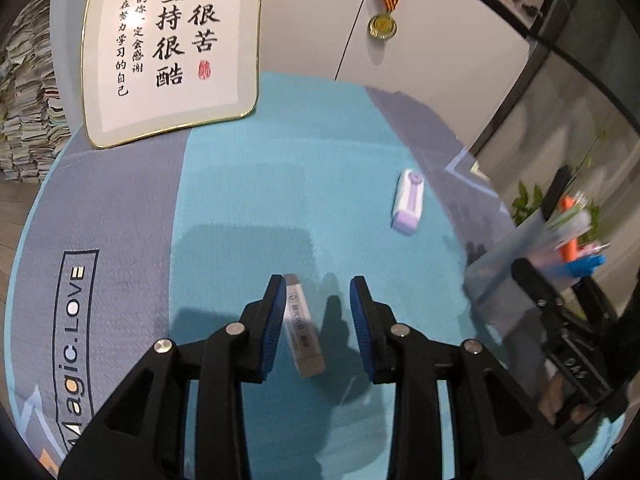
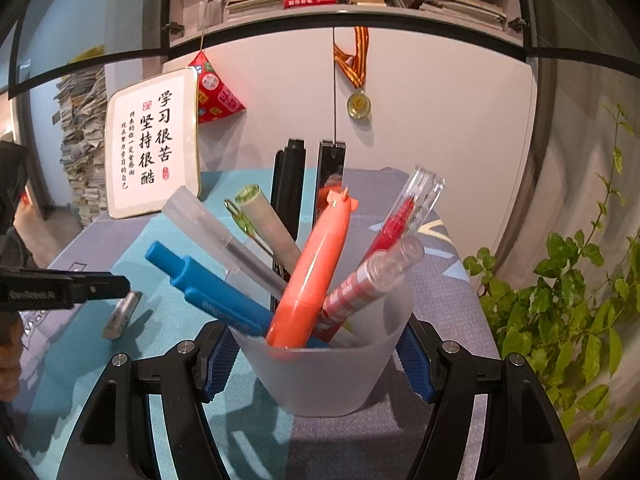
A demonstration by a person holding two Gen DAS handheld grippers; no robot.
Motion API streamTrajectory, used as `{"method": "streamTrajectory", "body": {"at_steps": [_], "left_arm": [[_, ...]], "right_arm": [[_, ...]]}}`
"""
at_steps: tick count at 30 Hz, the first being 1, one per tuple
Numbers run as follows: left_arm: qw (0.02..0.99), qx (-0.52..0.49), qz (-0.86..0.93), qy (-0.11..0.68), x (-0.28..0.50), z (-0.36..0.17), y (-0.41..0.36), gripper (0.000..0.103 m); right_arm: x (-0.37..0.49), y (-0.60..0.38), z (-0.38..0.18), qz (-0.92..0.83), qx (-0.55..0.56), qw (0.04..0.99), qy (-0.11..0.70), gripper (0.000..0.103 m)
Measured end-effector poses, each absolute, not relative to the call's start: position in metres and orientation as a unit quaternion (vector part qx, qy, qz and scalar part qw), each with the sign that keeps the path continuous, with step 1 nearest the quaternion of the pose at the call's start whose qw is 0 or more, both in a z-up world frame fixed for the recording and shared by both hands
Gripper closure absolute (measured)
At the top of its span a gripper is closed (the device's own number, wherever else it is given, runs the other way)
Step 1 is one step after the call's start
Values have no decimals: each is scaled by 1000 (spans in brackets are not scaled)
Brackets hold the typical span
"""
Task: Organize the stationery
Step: 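Grasp the white barcode eraser on the mat with the left tool, then lift the eraser with the left tool and lower it into the cup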
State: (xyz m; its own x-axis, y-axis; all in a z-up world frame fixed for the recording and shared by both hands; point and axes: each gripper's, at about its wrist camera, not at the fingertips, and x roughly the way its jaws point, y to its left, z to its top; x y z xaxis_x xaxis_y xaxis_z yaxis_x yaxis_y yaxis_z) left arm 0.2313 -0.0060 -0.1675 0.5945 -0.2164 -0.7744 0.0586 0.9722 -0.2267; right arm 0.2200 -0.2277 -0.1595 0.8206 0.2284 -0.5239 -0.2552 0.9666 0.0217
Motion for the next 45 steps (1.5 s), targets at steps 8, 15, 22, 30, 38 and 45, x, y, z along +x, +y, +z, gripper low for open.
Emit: {"method": "streamTrajectory", "body": {"at_steps": [8, 15, 22, 30, 38, 45], "left_arm": [[888, -73, -66, 450, 237, -180, -10, 74], [887, -74, -76, 449, 237, -185, -9, 89], [895, -92, -109, 423, 221, -161, -3, 101], [913, -94, -157, 365, 201, -113, -12, 100], [888, -97, -92, 440, 243, -150, -8, 65], [864, -83, -72, 492, 271, -178, -21, 79]], "right_arm": [[211, -242, -161, 149, -18, 950, 274, 25], [212, -237, -161, 158, -25, 948, 277, 32], [212, -237, -161, 158, -23, 947, 278, 32], [211, -237, -161, 157, -24, 947, 278, 32], [211, -237, -161, 158, -23, 947, 278, 32], [211, -237, -161, 158, -23, 947, 278, 32]]}}
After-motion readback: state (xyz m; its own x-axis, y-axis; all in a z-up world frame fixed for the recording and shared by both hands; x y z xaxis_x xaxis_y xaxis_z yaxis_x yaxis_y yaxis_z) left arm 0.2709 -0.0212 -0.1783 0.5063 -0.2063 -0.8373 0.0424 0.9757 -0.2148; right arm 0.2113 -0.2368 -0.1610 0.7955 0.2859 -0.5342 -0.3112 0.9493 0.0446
